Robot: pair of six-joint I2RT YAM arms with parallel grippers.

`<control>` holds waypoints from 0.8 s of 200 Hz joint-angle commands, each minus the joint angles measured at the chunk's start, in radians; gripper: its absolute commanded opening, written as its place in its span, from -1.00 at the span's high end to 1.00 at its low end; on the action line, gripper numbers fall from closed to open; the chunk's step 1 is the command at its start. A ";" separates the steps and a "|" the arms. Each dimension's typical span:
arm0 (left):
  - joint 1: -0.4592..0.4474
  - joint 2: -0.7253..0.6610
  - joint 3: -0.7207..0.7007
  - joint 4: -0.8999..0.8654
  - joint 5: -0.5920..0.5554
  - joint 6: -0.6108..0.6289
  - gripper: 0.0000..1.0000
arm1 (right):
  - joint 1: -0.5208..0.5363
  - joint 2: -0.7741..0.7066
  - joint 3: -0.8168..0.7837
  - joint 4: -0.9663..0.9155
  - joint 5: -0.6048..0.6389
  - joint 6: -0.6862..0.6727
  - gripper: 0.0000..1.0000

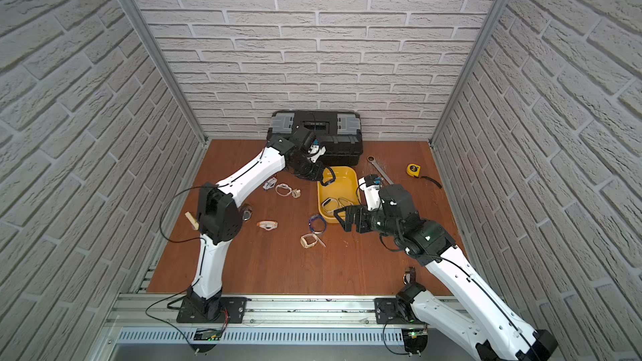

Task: Put the watch into the storage box
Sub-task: Place the watch in the storage box.

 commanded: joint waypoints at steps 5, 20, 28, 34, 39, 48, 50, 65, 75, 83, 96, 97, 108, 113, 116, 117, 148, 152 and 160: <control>0.006 0.104 0.118 -0.107 0.040 -0.018 0.73 | -0.018 0.008 0.018 -0.011 -0.001 -0.012 -1.00; 0.006 0.159 0.168 -0.111 0.048 -0.028 0.73 | -0.021 0.013 0.011 -0.001 -0.003 -0.010 -1.00; 0.006 0.187 0.193 -0.110 0.050 -0.034 0.73 | -0.022 0.015 0.006 0.003 -0.005 -0.010 -1.00; 0.004 0.207 0.209 -0.114 0.054 -0.037 0.72 | -0.022 0.017 0.002 0.005 -0.005 -0.008 -1.00; 0.006 0.225 0.225 -0.117 0.055 -0.039 0.72 | -0.022 0.017 -0.001 0.007 -0.003 -0.008 -1.00; 0.006 0.253 0.250 -0.121 0.055 -0.044 0.72 | -0.024 0.017 -0.007 0.010 -0.003 -0.008 -1.00; 0.006 0.259 0.255 -0.121 0.057 -0.045 0.71 | -0.024 0.017 -0.009 0.011 -0.003 -0.008 -1.00; 0.005 0.298 0.284 -0.119 0.066 -0.053 0.70 | -0.025 0.014 -0.018 0.013 0.002 -0.009 -1.00; 0.006 0.318 0.296 -0.115 0.077 -0.062 0.70 | -0.025 0.013 -0.023 0.013 0.007 -0.011 -1.00; 0.007 0.333 0.304 -0.110 0.086 -0.069 0.69 | -0.027 0.011 -0.027 0.012 0.010 -0.012 -1.00; 0.009 0.351 0.311 -0.100 0.103 -0.084 0.68 | -0.027 0.011 -0.035 0.014 0.012 -0.015 -1.00; 0.010 0.353 0.312 -0.099 0.104 -0.085 0.68 | -0.027 0.011 -0.035 0.013 0.012 -0.015 -1.00; 0.012 0.367 0.321 -0.096 0.115 -0.095 0.66 | -0.028 0.012 -0.040 0.013 0.016 -0.016 -1.00; 0.012 0.373 0.326 -0.097 0.117 -0.098 0.65 | -0.029 0.012 -0.043 0.014 0.017 -0.017 -1.00; 0.012 0.376 0.328 -0.098 0.119 -0.100 0.64 | -0.029 0.011 -0.044 0.014 0.017 -0.017 -1.00; 0.013 0.377 0.330 -0.098 0.120 -0.100 0.64 | -0.029 0.011 -0.044 0.014 0.017 -0.017 -1.00; 0.016 0.395 0.345 -0.106 0.129 -0.115 0.50 | -0.029 0.016 -0.054 0.016 0.029 -0.022 -1.00; 0.017 0.394 0.345 -0.104 0.129 -0.116 0.47 | -0.029 0.017 -0.056 0.016 0.030 -0.023 -1.00; 0.017 0.391 0.345 -0.103 0.130 -0.120 0.36 | -0.029 0.019 -0.058 0.019 0.028 -0.024 -1.00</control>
